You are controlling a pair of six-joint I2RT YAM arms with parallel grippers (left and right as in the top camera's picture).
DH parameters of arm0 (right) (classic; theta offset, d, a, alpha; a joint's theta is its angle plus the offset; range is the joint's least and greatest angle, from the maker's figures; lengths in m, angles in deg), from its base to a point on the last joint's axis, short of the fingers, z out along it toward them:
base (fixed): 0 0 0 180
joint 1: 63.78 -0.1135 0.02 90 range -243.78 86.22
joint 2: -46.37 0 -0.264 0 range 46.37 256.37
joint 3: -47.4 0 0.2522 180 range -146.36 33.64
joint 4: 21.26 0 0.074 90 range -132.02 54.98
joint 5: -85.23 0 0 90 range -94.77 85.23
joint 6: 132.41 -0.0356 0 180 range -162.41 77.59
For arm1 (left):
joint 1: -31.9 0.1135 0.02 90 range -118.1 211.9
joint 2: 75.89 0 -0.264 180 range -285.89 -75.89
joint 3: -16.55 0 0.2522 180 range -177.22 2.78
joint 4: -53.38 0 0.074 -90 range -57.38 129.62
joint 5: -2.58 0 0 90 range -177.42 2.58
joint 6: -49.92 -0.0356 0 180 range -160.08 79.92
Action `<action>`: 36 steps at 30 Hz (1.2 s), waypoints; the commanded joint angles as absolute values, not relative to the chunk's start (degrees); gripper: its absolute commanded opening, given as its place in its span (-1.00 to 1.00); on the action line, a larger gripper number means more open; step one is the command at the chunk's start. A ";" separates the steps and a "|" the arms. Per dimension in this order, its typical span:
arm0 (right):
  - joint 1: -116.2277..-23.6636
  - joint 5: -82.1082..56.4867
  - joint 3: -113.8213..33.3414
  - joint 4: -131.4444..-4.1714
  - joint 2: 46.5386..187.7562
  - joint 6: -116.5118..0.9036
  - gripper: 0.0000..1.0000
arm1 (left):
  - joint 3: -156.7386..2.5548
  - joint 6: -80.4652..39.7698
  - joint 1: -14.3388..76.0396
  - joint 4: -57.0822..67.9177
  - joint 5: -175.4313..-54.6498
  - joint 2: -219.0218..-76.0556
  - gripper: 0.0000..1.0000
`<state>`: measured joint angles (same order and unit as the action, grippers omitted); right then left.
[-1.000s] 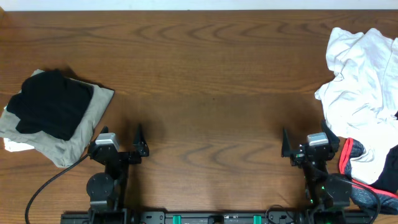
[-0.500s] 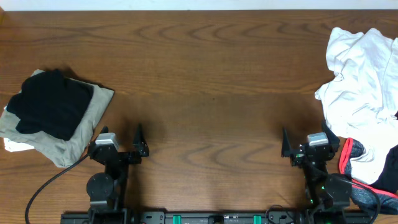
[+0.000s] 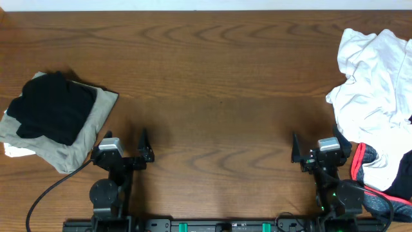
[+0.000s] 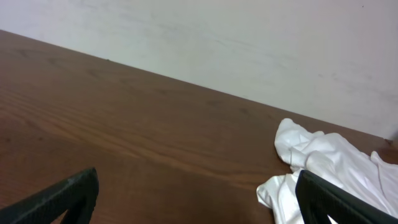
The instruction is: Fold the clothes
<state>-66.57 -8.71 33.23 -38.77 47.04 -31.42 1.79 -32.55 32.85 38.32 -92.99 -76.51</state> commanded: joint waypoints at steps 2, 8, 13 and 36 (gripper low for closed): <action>-66.31 -8.21 33.30 -39.06 46.76 -31.86 0.98 | 2.55 -32.07 32.57 36.05 -93.36 -76.12 0.96; -66.33 -8.21 33.30 -38.92 46.76 -31.88 0.99 | 2.55 -32.07 32.57 36.05 -93.36 -76.12 0.96; -66.33 -8.45 33.30 -38.92 46.76 -32.14 0.99 | 2.55 -32.05 32.57 36.03 -93.36 -76.12 0.96; -66.31 -4.21 23.77 -49.24 51.17 -39.14 0.99 | -14.80 -32.07 32.57 22.24 -95.81 -88.32 0.96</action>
<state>-66.57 -6.77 28.07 -47.78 49.16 -38.02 -8.16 -32.38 32.85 23.44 -94.98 -85.02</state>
